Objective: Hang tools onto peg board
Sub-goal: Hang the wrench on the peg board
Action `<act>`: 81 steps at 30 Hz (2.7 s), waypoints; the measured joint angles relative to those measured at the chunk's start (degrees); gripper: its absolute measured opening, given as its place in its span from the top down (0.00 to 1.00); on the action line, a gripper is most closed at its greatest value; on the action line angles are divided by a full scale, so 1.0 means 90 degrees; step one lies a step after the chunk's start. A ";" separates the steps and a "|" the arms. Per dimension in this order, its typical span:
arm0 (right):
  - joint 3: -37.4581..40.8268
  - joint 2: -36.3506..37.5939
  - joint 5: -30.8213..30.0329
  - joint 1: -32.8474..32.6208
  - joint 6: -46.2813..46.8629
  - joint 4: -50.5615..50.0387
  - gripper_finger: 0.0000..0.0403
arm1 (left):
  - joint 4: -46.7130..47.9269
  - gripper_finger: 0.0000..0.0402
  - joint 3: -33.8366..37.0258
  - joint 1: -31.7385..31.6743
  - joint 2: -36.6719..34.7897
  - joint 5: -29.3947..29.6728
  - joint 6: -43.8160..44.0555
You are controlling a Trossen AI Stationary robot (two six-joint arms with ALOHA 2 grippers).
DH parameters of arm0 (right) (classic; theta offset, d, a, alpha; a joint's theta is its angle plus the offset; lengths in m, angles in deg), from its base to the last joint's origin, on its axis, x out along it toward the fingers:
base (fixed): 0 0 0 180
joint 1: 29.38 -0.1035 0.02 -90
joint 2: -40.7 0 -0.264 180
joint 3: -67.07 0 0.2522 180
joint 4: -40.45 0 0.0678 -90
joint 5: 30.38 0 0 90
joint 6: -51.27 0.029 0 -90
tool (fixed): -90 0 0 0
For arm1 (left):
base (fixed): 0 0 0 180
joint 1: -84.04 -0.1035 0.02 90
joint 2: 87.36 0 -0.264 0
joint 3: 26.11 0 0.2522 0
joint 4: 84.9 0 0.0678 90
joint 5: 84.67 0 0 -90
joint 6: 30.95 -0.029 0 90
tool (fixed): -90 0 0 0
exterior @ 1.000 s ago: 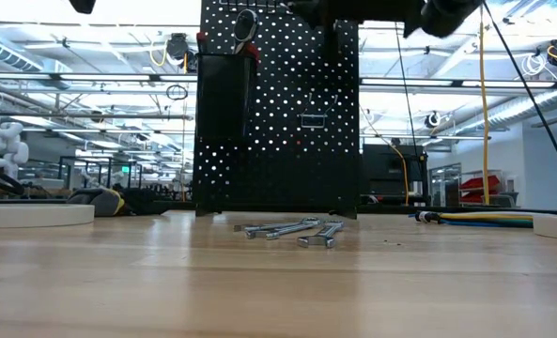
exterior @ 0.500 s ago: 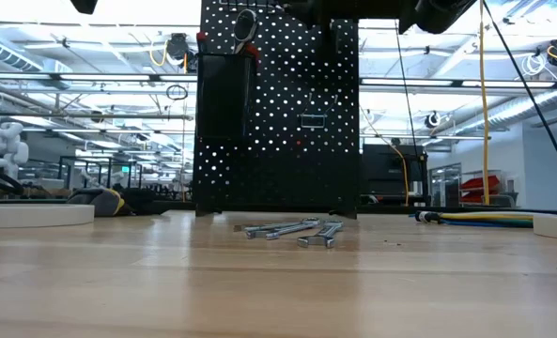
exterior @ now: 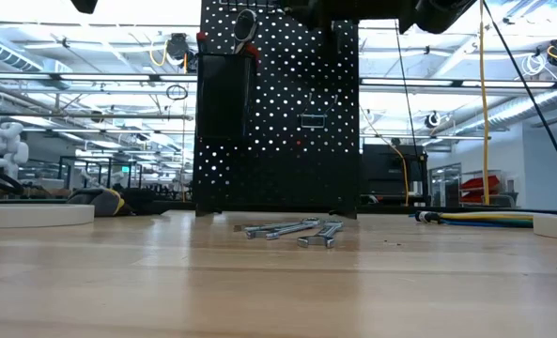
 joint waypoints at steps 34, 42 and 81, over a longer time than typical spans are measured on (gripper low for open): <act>0.0014 -0.0004 -0.0701 0.0066 0.0182 -0.1007 0.81 | 0.0182 0.56 0.0000 0.0000 0.0000 0.0005 0.0003; 0.0017 -0.0002 -0.1051 0.0078 0.0083 -0.1750 0.60 | 0.0182 0.56 0.0000 0.0000 0.0000 -0.0137 0.0005; 0.0007 -0.0054 0.0412 -0.3154 0.0958 -0.5486 0.55 | 0.1336 0.56 0.0000 -0.0247 0.0407 -0.1297 0.0285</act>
